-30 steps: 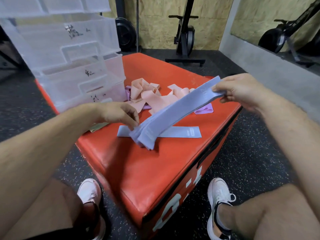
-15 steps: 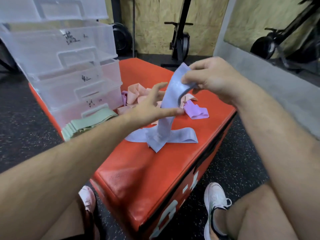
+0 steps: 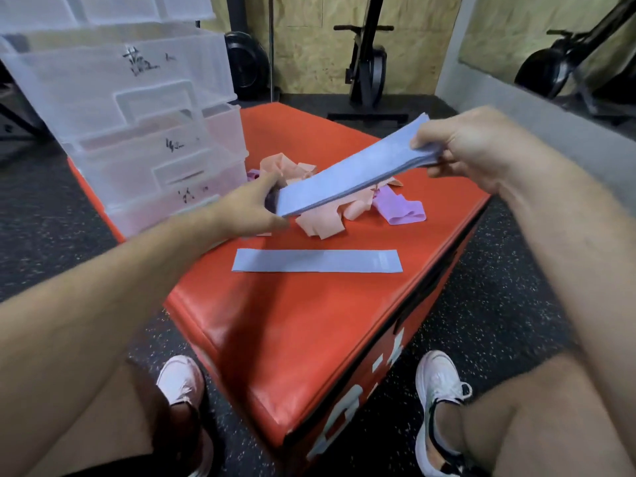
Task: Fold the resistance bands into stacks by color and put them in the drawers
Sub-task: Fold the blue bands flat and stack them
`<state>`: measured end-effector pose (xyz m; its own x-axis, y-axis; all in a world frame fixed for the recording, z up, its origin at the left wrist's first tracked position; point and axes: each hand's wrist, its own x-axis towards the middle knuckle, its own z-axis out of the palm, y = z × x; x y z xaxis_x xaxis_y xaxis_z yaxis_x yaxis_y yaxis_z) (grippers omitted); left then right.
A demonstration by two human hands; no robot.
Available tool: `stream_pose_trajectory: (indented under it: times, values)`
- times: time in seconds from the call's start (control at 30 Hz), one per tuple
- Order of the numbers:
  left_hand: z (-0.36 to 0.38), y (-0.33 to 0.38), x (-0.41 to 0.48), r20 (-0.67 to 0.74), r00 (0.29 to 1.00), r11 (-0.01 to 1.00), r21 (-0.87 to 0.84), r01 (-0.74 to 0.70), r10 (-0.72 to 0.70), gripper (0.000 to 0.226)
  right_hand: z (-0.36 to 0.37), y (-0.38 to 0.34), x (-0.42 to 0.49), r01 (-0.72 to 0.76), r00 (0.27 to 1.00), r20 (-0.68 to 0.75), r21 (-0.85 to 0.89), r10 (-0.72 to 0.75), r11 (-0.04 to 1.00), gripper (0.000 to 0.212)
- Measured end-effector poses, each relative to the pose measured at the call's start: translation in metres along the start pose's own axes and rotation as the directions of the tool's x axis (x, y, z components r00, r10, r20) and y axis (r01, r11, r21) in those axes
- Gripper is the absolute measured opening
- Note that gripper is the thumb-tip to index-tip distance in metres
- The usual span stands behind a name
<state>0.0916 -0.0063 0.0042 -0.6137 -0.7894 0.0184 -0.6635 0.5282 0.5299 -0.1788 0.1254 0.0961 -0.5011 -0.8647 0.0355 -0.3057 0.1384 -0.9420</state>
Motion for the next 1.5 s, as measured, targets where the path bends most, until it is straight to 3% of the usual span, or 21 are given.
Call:
stream_pose_trajectory:
  times: [0.27,0.4,0.6,0.9,1.03,1.17,1.3,1.5]
  values:
    - [0.005,-0.028,0.000,0.170,0.985,0.959,0.280,-0.043,-0.006,0.039,0.012,0.065,0.012,-0.236,0.954,0.117,-0.268,0.275,0.934,0.019]
    - [0.017,-0.037,0.001,0.230,0.973,0.934,0.352,-0.065,-0.019,0.045,0.023,0.091,0.014,-0.296,0.920,0.142,-0.356,0.364,0.886,0.021]
    - [0.016,-0.045,0.006,0.256,0.967,0.927,0.366,-0.080,-0.017,0.035,0.034,0.109,0.015,-0.330,0.890,0.173,-0.396,0.423,0.857,0.024]
    - [0.015,-0.050,0.008,0.296,0.955,0.935,0.341,-0.096,-0.010,0.038,0.040,0.115,0.015,-0.301,0.886,0.184,-0.468,0.425,0.831,0.012]
    - [0.021,-0.052,0.006,0.322,0.947,0.931,0.345,-0.122,0.004,0.043,0.043,0.121,0.012,-0.296,0.872,0.187,-0.534,0.452,0.792,0.019]
    - [0.027,-0.047,0.002,0.311,0.950,0.925,0.354,-0.136,0.020,0.069,0.047,0.124,0.012,-0.320,0.875,0.138,-0.555,0.464,0.768,0.024]
    - [0.045,-0.039,-0.001,0.276,0.951,0.934,0.281,-0.221,0.141,0.095,0.049,0.125,0.015,-0.413,0.830,0.124,-0.519,0.544,0.749,0.015]
    - [0.065,-0.040,0.005,0.270,0.930,0.936,0.179,-0.304,0.250,0.058,0.050,0.124,0.015,-0.426,0.808,0.181,-0.478,0.561,0.768,0.020]
